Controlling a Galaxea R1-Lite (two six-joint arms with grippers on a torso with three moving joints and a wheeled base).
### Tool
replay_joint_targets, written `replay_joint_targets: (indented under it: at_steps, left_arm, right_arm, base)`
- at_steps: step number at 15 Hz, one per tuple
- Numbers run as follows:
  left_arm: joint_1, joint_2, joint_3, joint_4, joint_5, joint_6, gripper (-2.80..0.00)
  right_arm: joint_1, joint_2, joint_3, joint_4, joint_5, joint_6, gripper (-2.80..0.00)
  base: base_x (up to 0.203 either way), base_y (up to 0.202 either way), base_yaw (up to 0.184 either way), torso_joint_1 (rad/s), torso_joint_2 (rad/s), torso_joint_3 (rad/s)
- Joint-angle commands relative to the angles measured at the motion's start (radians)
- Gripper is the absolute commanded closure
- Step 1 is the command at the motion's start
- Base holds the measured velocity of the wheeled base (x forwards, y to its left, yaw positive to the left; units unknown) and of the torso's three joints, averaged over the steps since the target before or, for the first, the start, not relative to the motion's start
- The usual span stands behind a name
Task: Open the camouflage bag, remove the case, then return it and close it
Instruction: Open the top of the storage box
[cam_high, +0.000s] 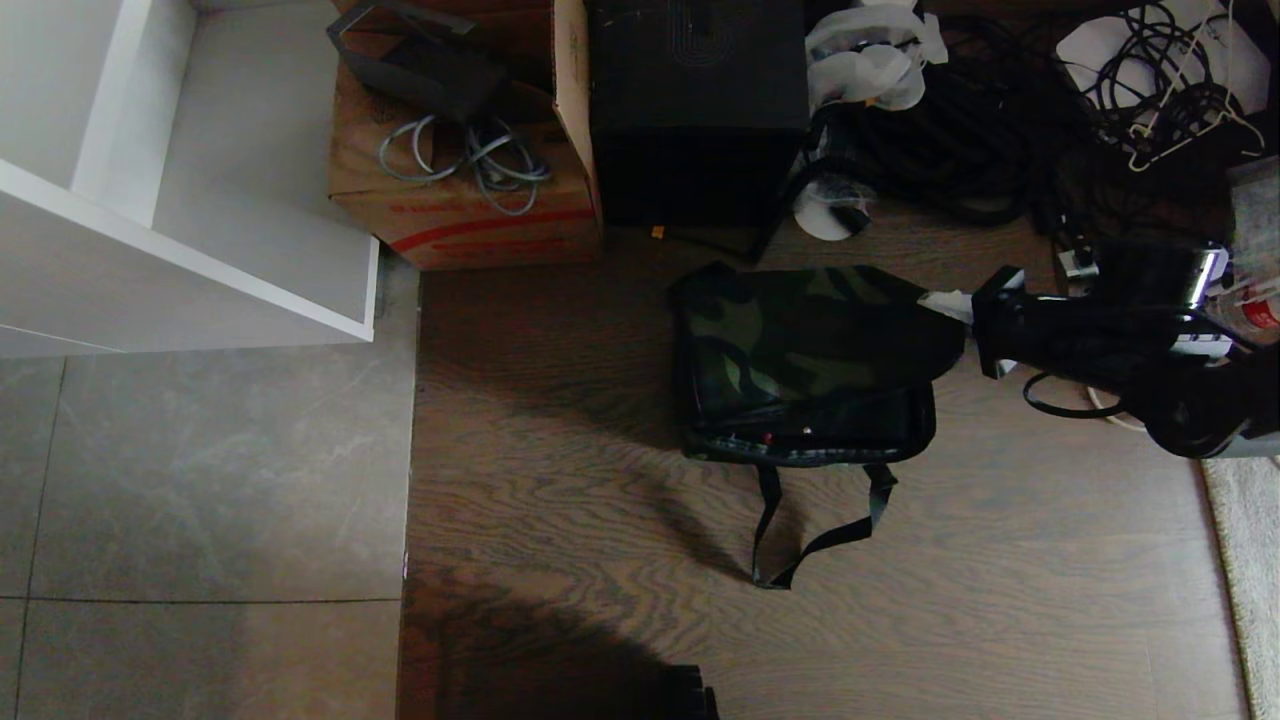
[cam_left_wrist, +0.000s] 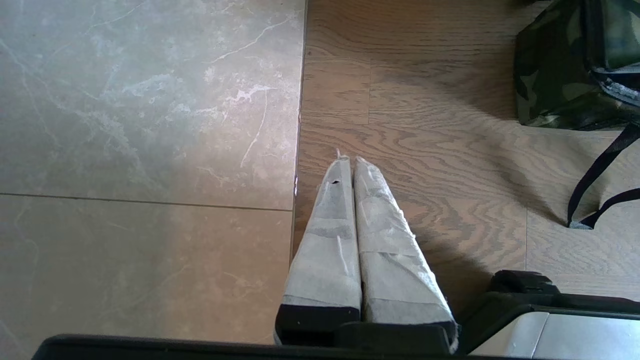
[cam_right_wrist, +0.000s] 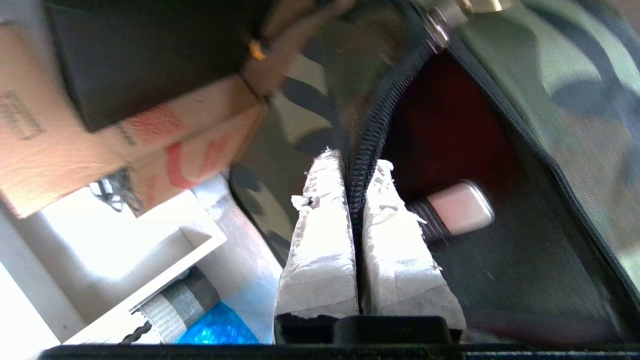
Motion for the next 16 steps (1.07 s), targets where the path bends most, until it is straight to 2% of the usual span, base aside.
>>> replay_joint_targets:
  at_steps: [1,5,6,11,16]
  left_arm:
    - [0.000,0.000,0.009,-0.001,0.000,0.000,0.00]
    - [0.000,0.000,0.008,-0.001,0.000,0.000,0.00]
    - [0.000,0.000,0.009,-0.001,0.000,0.000,0.00]
    - [0.000,0.000,0.008,-0.001,0.000,0.000,0.00]
    - [0.000,0.000,0.008,-0.001,0.000,0.000,0.00]
  right_arm:
    - [-0.001,-0.001,-0.003,-0.013,0.003,0.006,0.00]
    - [-0.002,0.002,-0.008,-0.031,0.003,0.006,0.00]
    - [-0.002,0.000,-0.008,-0.035,0.002,0.004,-2.80]
    - [-0.004,0.008,-0.025,-0.118,-0.003,0.028,-2.80]
    - [-0.006,-0.012,-0.102,-0.169,-0.004,0.201,-2.80]
  base:
    - [0.000,0.000,0.000,0.000,0.00,0.000]
    - [0.000,0.000,0.000,0.000,0.00,0.000]
    - [0.000,0.000,0.000,0.000,0.00,0.000]
    - [0.000,0.000,0.000,0.000,0.00,0.000]
    - [0.000,0.000,0.000,0.000,0.00,0.000]
